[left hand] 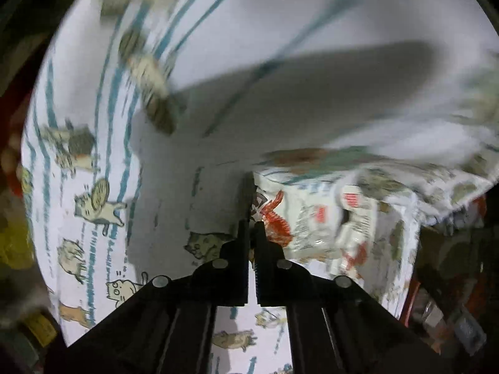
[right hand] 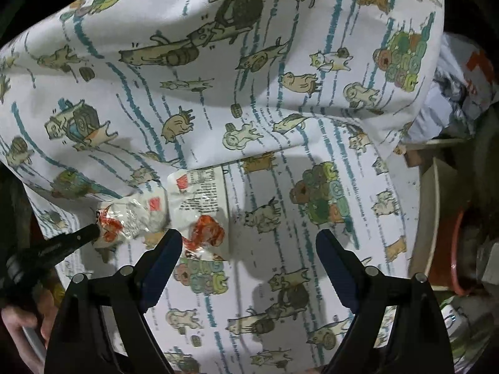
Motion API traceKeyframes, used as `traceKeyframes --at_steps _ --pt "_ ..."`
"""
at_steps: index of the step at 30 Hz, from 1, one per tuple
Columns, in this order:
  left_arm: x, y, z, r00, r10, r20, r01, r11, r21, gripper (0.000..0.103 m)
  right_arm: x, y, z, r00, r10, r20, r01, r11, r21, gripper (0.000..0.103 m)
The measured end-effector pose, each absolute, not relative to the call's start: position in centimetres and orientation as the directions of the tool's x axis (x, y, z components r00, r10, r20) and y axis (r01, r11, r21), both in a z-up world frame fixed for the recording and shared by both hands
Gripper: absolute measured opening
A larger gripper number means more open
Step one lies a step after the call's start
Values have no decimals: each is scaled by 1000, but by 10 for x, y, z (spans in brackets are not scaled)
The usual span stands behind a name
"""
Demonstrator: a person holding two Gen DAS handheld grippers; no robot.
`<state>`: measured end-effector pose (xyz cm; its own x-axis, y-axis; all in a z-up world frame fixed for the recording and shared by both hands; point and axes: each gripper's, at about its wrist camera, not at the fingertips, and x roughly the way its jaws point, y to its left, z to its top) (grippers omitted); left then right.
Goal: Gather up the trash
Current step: 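Grasp a clear-and-red wrapper with the left gripper while the right gripper grasps another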
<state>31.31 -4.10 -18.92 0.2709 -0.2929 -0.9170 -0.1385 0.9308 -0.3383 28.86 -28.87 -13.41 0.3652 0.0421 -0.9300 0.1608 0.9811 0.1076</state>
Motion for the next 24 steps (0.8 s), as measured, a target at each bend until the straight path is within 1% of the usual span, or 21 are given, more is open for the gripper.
traceKeyframes --at_steps 3,6,8,9,11,12,13,14,16,18,20,22,24 --pt "300 -50 -163 317 -266 -910 -54 953 -298 0 292 -290 -136 356 73 -932 177 974 144 89" --pt "280 -57 -152 333 -157 -930 9 986 -164 0 294 -286 -137 350 84 -933 177 972 154 88" --pt "269 -60 -161 313 -71 -947 3 997 -73 1 294 -281 -138 348 84 -934 164 975 149 88" --pt "265 -59 -167 290 -56 -955 -1 998 -59 2 294 -278 -139 347 81 -934 154 978 142 88" --pt "261 -58 -187 189 -87 -978 -4 996 -89 6 292 -272 -140 345 65 -936 132 984 117 88" --pt "259 -57 -198 123 -104 -987 -9 994 -106 16 291 -270 -141 345 58 -937 127 986 108 88" --pt "257 -56 -207 60 -155 -986 0 988 -155 25 290 -269 -142 344 54 -937 124 987 102 88" --pt "254 -57 -213 26 -209 -977 6 978 -209 29 290 -270 -143 341 60 -938 123 986 108 88" --pt "247 -63 -217 -14 -268 -963 14 963 -268 57 290 -276 -147 317 107 -942 141 977 159 88" --pt "244 -71 -214 4 -291 -957 38 956 -291 65 290 -286 -152 301 149 -942 190 958 213 87" --pt "245 -84 -206 56 -220 -974 123 970 -212 68 290 -293 -153 301 154 -941 228 947 228 87" --pt "250 -102 -197 156 -98 -983 223 973 -62 82 290 -297 -153 308 143 -941 241 945 223 86" --pt "254 -115 -195 225 -42 -973 294 956 27 84 290 -298 -151 314 148 -938 235 945 228 86"
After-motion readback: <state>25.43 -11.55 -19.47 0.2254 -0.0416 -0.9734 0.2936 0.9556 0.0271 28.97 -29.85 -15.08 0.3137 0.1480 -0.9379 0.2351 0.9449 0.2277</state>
